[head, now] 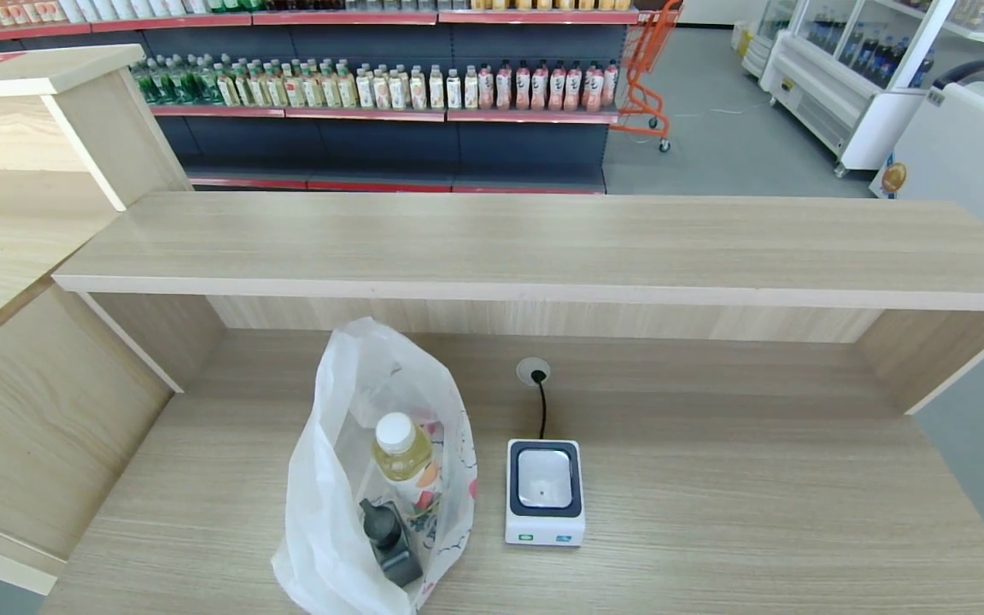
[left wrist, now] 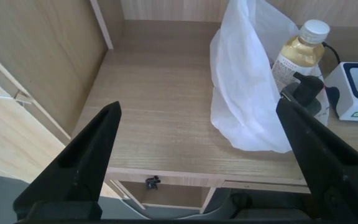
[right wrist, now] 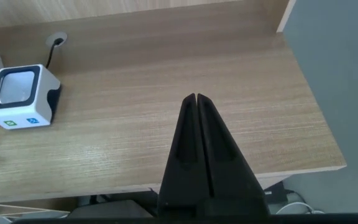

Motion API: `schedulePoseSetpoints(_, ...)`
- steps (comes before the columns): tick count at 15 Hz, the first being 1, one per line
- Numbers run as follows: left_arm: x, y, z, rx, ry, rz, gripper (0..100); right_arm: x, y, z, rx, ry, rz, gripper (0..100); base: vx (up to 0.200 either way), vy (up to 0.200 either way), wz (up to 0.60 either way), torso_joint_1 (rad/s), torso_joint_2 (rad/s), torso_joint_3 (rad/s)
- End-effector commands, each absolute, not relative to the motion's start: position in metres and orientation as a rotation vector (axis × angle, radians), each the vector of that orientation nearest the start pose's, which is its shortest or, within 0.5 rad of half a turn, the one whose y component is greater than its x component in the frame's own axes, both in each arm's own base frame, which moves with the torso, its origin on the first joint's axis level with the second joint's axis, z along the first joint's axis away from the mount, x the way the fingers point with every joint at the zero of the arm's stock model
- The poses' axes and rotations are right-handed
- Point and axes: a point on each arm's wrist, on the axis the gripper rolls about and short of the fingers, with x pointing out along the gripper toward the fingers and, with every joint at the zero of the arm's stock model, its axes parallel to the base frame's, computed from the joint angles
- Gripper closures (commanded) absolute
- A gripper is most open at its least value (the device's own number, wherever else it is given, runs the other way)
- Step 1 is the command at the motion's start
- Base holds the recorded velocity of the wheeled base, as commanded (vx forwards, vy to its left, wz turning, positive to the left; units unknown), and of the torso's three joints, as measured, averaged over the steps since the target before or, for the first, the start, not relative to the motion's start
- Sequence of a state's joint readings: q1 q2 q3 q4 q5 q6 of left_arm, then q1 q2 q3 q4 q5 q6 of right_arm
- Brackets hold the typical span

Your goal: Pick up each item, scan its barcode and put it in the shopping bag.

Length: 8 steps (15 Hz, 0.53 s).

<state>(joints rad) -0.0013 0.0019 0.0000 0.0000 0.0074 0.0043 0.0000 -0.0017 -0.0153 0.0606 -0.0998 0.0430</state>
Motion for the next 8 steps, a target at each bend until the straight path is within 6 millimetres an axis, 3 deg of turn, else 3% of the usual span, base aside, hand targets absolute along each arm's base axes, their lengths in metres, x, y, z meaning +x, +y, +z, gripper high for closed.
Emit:
schedulePoseSetpoints(1, -0.0227, 0.0002, 0.0755, 0.003, 0.002, 0.006, 0, -0.0241, -0.0022, 0.0736, 0.039, 0.044, -0.101, 100, 0.000, 0.000, 0.00, 0.000, 0.00, 0.000)
schedulePoseSetpoints(8, -0.0227, 0.0002, 0.0755, 0.005, 0.002, 0.006, 0, -0.0241, -0.0022, 0.0736, 0.047, 0.044, -0.101, 100, 0.000, 0.000, 0.00, 0.000, 0.00, 0.000)
